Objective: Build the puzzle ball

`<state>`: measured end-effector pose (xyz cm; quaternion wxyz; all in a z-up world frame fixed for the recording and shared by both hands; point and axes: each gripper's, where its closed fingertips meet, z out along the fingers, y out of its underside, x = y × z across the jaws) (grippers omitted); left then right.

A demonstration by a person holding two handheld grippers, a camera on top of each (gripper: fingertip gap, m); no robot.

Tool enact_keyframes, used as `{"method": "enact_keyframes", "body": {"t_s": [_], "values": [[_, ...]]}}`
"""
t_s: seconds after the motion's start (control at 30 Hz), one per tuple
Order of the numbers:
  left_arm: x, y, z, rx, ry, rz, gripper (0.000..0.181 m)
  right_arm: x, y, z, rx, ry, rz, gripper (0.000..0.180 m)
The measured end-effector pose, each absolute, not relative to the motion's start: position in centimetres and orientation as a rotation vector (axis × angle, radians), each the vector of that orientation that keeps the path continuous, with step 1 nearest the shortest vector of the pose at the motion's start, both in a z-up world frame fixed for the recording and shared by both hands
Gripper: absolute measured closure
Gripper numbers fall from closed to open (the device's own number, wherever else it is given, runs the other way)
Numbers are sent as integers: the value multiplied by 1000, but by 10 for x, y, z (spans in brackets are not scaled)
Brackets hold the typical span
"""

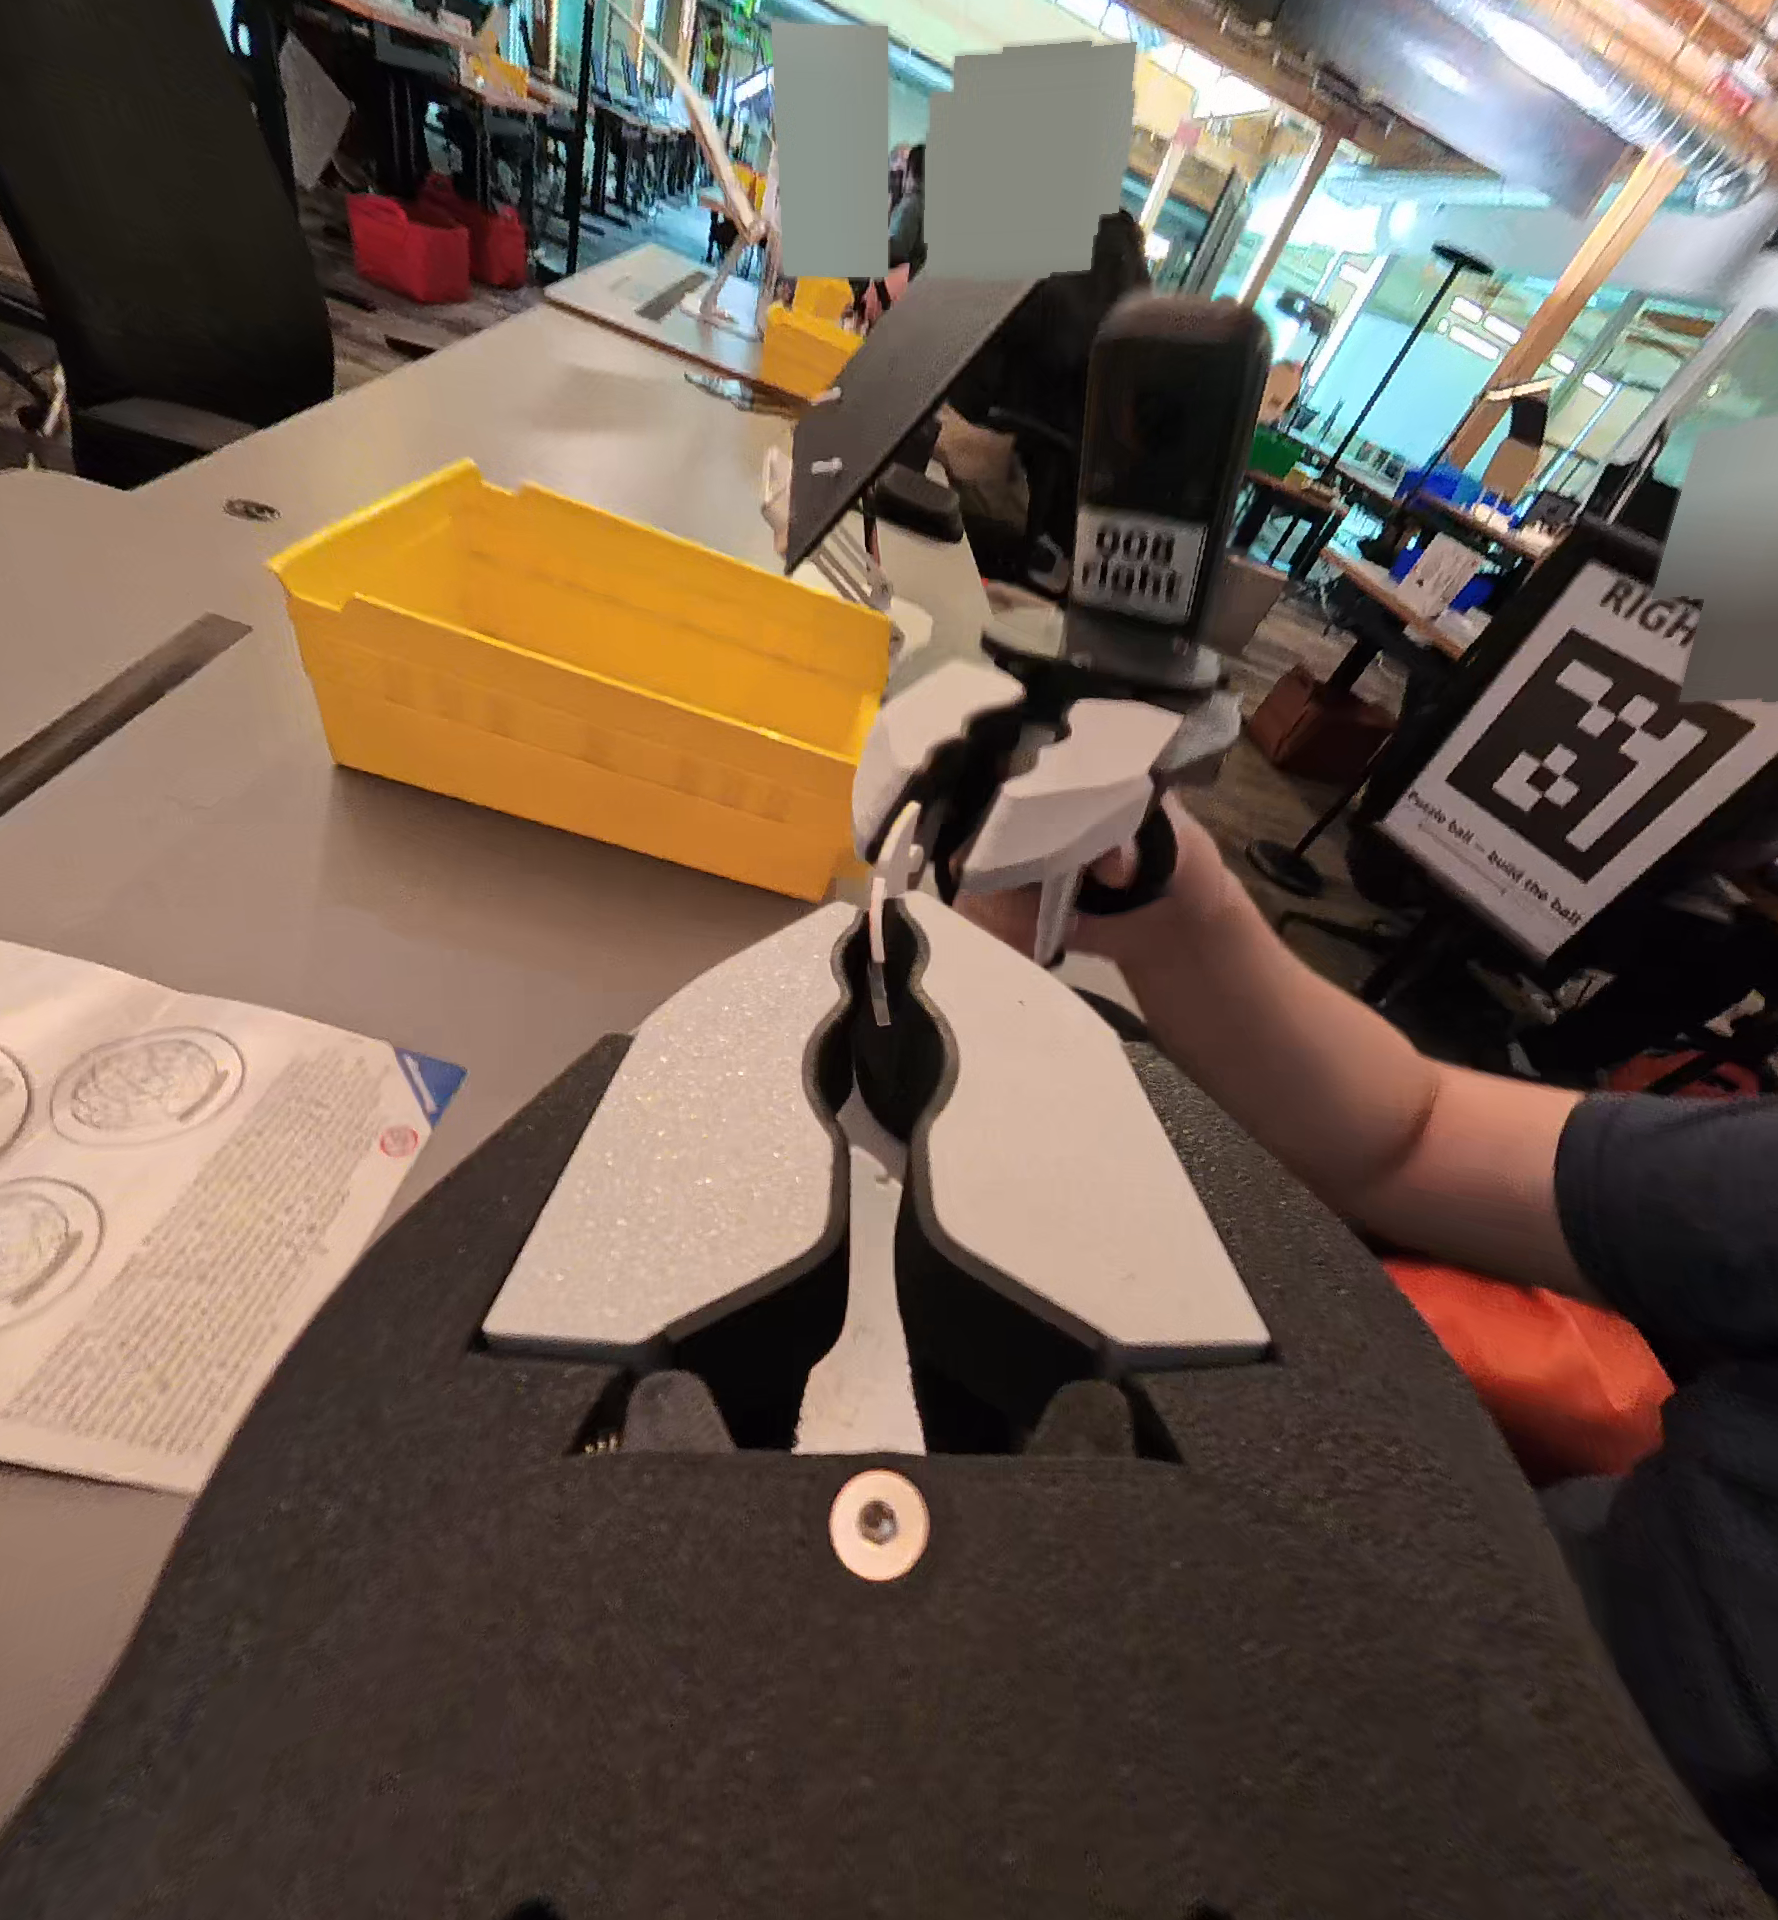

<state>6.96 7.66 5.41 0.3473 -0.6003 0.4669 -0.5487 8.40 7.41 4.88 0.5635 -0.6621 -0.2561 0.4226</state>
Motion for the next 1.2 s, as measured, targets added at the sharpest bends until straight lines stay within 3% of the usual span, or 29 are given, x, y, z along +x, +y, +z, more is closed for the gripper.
{"method": "enact_keyframes", "body": {"t_s": [0.4, 0.47, 0.57, 0.73, 0.93, 1.2], "values": [[90, 93, 73, -1453, 1138, -1524, 179, 98, 94, 65, -1396, -397, 1113, 157], [91, 94, 73, -1441, 1137, -1527, 179, 98, 97, 67, -1377, -371, 1104, 159], [95, 93, 70, -1437, 1151, -1522, 179, 96, 97, 65, -1379, -377, 1136, 177], [97, 90, 66, -1426, 1215, -1528, 179, 99, 94, 62, -1400, -409, 1111, 177], [75, 100, 79, -1365, 1267, -1522, 135, 112, 83, 34, -1671, -599, 882, 177], [64, 110, 48, -1352, 1469, -1356, 138, 99, 81, -21, -2098, -1012, 508, 177]]}}
